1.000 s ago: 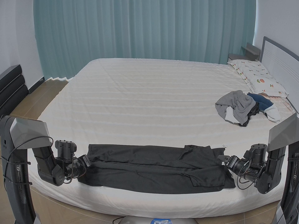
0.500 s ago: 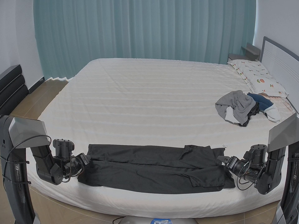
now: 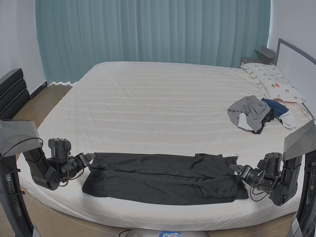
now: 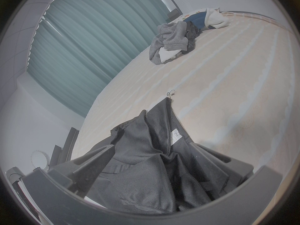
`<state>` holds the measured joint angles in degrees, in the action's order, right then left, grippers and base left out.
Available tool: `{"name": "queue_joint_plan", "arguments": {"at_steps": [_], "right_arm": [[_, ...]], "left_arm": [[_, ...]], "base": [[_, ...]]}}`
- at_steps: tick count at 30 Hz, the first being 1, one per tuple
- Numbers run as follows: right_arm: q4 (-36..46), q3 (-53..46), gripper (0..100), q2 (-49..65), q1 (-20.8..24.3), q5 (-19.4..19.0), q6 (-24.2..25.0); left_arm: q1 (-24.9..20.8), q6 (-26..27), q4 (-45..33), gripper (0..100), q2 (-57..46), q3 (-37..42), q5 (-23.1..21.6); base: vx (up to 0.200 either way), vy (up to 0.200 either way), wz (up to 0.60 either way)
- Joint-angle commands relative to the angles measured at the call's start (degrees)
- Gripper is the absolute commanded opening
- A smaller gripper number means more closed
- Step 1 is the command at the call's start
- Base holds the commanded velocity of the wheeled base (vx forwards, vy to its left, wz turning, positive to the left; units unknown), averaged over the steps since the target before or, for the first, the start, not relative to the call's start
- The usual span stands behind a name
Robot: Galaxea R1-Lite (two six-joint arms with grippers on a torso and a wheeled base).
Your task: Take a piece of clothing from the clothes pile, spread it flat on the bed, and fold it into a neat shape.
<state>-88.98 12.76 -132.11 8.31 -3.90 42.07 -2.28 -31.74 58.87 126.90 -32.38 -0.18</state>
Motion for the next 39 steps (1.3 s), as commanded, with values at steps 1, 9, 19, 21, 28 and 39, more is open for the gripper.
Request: {"name": "queue_joint_plan", "arguments": {"at_steps": [1, 9, 19, 21, 28, 39], "right_arm": [[-0.7, -0.3, 100, 0.1, 0.8, 0.0, 0.0], [-0.7, -0.5, 100, 0.1, 0.8, 0.0, 0.1], [-0.7, -0.4, 100, 0.1, 1.3, 0.0, 0.0], [-0.7, -0.4, 100, 0.1, 1.3, 0.0, 0.0], [-0.7, -0.3, 100, -0.2, 1.3, 0.0, 0.0], [-0.7, -0.2, 100, -0.3, 1.3, -0.1, 0.0]], "left_arm": [[-1.4, 2.1, -2.1, 100, 4.8, -4.1, -0.8], [-2.7, 13.9, 1.0, 100, 12.8, -4.2, -1.2], [-3.7, 13.5, 1.4, 100, 10.4, -4.4, -0.5], [-3.4, 13.5, 1.0, 100, 7.9, -3.0, -0.5], [-2.6, 13.2, 1.1, 100, 4.2, -2.8, -0.8], [-3.3, 9.8, 1.0, 100, 8.3, -6.7, -1.3]], "base": [[0.000, 0.000, 0.00], [0.000, 0.000, 0.00], [0.000, 0.000, 0.00], [0.000, 0.000, 0.00], [0.000, 0.000, 0.00], [0.000, 0.000, 0.00]]}}
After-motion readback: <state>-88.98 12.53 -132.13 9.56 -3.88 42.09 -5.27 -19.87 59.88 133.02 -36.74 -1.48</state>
